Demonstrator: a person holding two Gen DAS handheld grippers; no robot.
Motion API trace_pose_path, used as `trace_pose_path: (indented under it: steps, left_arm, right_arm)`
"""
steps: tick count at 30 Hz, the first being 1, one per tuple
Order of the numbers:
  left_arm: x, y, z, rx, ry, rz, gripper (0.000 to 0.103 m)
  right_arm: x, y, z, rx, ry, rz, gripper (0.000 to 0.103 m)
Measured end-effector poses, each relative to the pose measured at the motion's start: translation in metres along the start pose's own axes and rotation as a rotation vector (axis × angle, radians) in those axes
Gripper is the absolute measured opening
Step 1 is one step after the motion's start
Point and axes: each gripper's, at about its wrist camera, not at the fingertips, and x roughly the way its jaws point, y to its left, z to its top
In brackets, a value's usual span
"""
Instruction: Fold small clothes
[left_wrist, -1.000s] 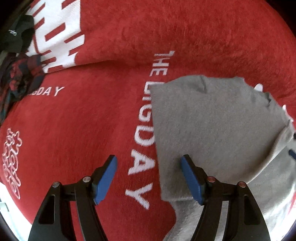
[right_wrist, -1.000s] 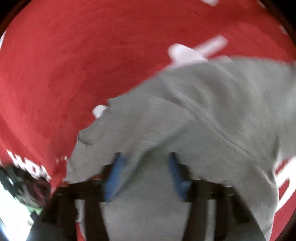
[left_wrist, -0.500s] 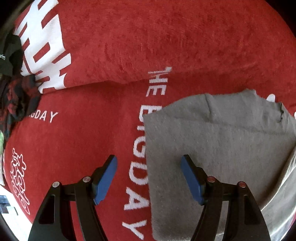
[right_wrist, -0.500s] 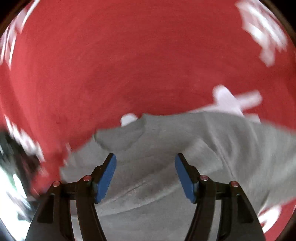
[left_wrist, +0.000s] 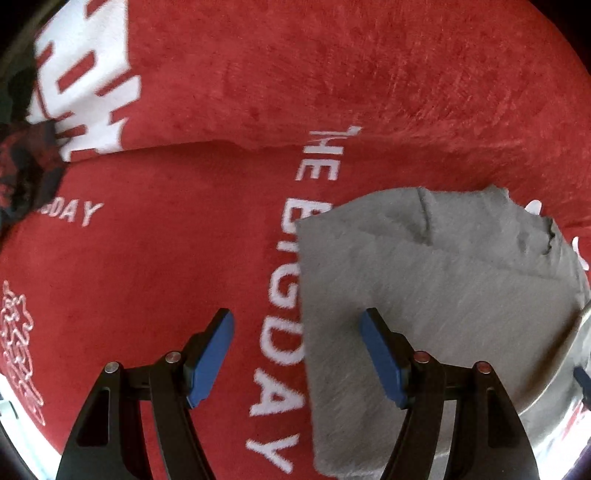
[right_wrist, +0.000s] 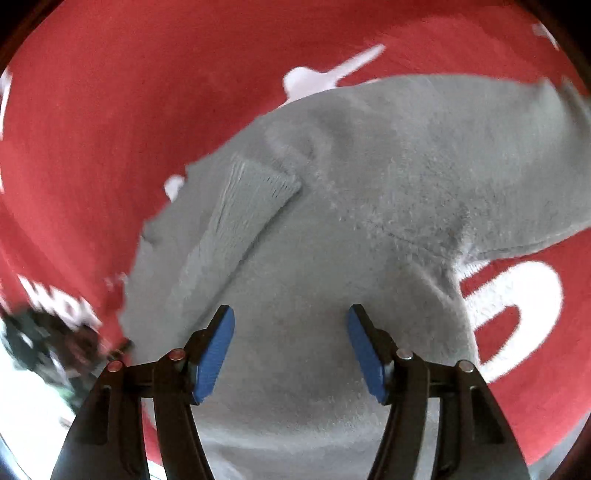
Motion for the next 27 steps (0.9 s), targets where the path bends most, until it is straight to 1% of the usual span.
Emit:
trace_pose_path:
  steps: [2,3,5,7,8,9,10,11,12,14,15,16,17,19,20,21,22,23,24,25,26,27]
  left_arm:
    - [0.005,-0.001,0.008,0.016,-0.005,0.012,0.072]
    - [0.005,-0.003,0.009,0.024,-0.007,0.023,0.072]
    - [0.006,-0.005,0.013,0.033,-0.007,0.045,0.072]
    - [0.006,-0.008,0.013,0.036,-0.009,0.055,0.072]
    - [0.006,-0.008,0.013,0.035,-0.011,0.057,0.072]
    - [0.006,-0.008,0.012,0.031,-0.011,0.055,0.072]
    - [0.006,-0.007,0.013,0.022,-0.009,0.05,0.072]
    - [0.007,-0.004,0.013,0.008,-0.004,0.039,0.072]
    - [0.006,-0.004,0.01,0.002,-0.002,0.03,0.072]
    - [0.009,0.001,0.011,-0.001,0.003,0.013,0.072]
    - [0.009,0.002,0.012,0.0,0.005,0.008,0.072]
    - [0.01,0.005,0.013,0.002,0.006,0.005,0.072]
    - [0.011,0.005,0.014,0.005,0.008,0.002,0.072]
    - [0.012,0.009,0.016,0.007,0.009,-0.001,0.072]
    - [0.013,0.01,0.017,0.004,0.011,-0.005,0.072]
    - [0.012,0.011,0.018,0.0,0.013,-0.008,0.072]
    - [0.009,0.005,0.014,-0.005,0.013,-0.012,0.072]
    - [0.009,0.006,0.014,-0.01,0.016,-0.019,0.07]
    - [0.008,0.006,0.011,-0.018,0.012,-0.037,0.063]
    - [0.009,0.008,0.012,-0.02,0.009,-0.072,0.041]
    - [0.009,0.007,0.011,-0.021,0.009,-0.107,0.03]
    - [0.006,0.006,0.01,-0.015,-0.004,-0.093,0.029]
  right_arm:
    - [0.007,0.007,0.012,0.04,-0.012,0.063,0.07]
    - [0.01,0.015,0.021,0.042,-0.014,0.056,0.07]
    - [0.012,0.037,0.038,0.02,-0.03,-0.038,0.07]
    - [0.018,0.057,0.051,-0.007,-0.028,-0.176,0.07]
    - [0.024,0.062,0.056,-0.014,-0.007,-0.241,0.07]
    - [0.032,0.064,0.061,-0.017,0.032,-0.275,0.07]
    - [0.037,0.06,0.062,-0.013,0.059,-0.289,0.07]
    - [0.038,0.056,0.061,-0.001,0.069,-0.29,0.065]
    - [0.035,0.053,0.059,0.001,0.053,-0.288,0.053]
    - [0.024,0.044,0.048,-0.007,0.03,-0.291,0.038]
    - [0.016,0.034,0.039,0.009,0.024,-0.289,0.038]
    - [0.011,0.024,0.031,0.032,0.017,-0.279,0.037]
    - [0.007,0.015,0.024,0.055,0.005,-0.24,0.035]
    - [-0.001,0.003,0.016,0.09,-0.038,-0.113,0.036]
    - [-0.003,0.0,0.016,0.105,-0.05,-0.067,0.041]
    - [0.001,-0.003,0.018,0.125,-0.043,-0.009,0.054]
    - [0.008,-0.005,0.021,0.149,-0.027,0.028,0.061]
    - [0.012,-0.007,0.023,0.183,-0.024,0.06,0.065]
    - [0.019,-0.003,0.024,0.201,-0.025,0.072,0.065]
    - [0.02,-0.003,0.027,0.215,-0.024,0.074,0.065]
    - [0.021,-0.001,0.03,0.22,-0.029,0.073,0.061]
    - [0.025,0.004,0.032,0.21,-0.031,0.067,0.033]
